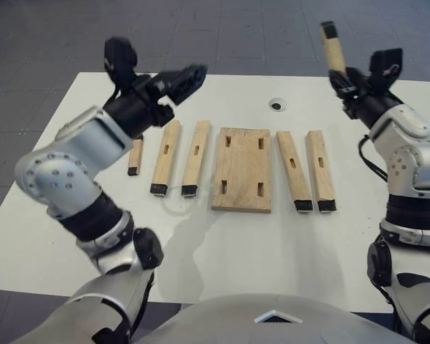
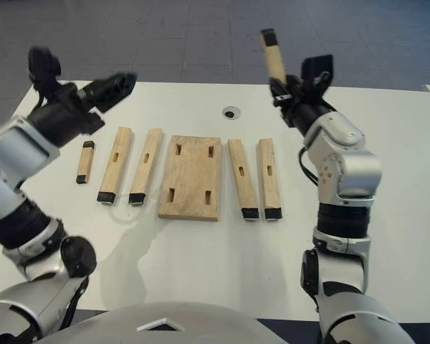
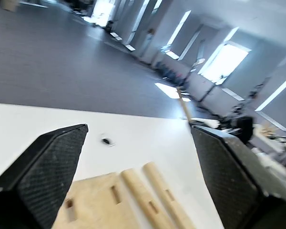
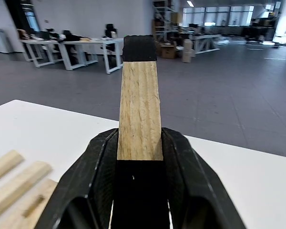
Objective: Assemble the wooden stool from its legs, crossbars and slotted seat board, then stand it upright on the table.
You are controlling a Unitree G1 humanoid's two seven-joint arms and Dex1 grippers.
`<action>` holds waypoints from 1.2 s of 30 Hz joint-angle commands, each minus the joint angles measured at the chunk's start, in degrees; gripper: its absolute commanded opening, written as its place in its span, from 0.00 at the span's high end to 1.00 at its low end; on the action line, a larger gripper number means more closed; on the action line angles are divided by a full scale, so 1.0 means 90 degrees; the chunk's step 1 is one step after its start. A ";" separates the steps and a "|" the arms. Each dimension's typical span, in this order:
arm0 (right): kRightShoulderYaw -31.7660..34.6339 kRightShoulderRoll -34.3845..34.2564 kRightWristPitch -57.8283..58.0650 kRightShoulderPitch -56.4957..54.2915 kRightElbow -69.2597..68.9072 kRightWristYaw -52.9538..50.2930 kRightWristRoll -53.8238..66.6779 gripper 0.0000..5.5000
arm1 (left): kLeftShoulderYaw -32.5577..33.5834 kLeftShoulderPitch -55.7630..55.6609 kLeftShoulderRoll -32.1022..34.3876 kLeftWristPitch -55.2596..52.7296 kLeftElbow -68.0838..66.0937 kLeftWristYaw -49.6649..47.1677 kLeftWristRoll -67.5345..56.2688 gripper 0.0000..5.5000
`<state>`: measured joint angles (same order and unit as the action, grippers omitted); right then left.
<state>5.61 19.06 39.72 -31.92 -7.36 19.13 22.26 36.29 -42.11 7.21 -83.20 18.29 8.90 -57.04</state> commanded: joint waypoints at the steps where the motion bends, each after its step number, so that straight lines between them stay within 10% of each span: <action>1: -0.0438 -0.0257 0.0117 -0.0328 -0.0803 0.0378 0.0366 0.77 | 0.0750 -0.0625 -0.0528 -0.0495 -0.0779 -0.0848 -0.0812 0.27; 25: -0.1403 -0.0793 0.0704 0.0066 -0.2169 0.0230 0.0841 0.77 | -0.0615 -0.0288 -0.0147 0.1085 -0.1599 -0.3767 -0.3369 0.27; 36: -0.1409 -0.0631 0.0451 0.0052 -0.1850 0.0355 0.0596 0.77 | -0.1513 -0.0048 0.0549 0.2058 -0.1692 -0.4362 -0.4487 0.59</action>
<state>-6.84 13.09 44.63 -31.39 -24.82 22.07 28.32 24.33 -43.00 10.61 -66.45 3.26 -28.54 -96.03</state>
